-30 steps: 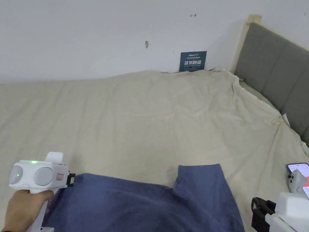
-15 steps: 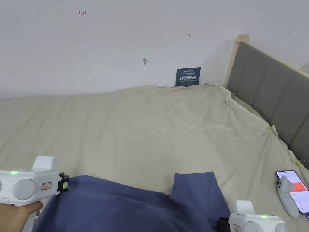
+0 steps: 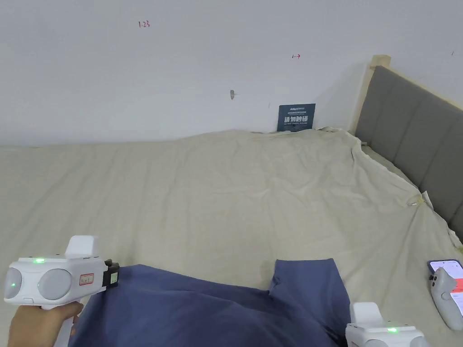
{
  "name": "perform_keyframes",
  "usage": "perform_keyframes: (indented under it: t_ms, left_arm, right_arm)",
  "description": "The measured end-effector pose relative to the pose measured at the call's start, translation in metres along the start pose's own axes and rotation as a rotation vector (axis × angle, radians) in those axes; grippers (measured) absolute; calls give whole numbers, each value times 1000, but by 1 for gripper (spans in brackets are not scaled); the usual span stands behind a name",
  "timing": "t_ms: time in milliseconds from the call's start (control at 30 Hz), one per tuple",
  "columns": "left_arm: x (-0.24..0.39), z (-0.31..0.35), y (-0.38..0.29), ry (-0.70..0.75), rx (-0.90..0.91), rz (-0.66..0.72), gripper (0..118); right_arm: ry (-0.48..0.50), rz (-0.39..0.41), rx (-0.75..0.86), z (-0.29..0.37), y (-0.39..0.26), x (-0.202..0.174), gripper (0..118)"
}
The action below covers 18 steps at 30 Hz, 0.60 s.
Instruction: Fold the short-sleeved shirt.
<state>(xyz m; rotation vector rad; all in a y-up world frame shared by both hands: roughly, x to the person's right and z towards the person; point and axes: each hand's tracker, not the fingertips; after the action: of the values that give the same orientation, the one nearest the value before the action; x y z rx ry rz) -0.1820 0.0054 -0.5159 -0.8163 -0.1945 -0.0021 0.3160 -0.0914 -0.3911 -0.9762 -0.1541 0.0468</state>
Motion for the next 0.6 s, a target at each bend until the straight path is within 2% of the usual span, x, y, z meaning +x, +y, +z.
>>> perform_keyframes:
  t_ms: [167,233,600]
  left_arm:
    - [-5,25,-6,6,40,29,4]
    - [-10,40,-8,4,64,53,4]
    - [-49,157,13,101,287,154,4]
  right_arm:
    - [43,27,182,58,7,2,4]
    - [95,16,268,84,15,7,4]
    - [181,65,639,217,107,3,4]
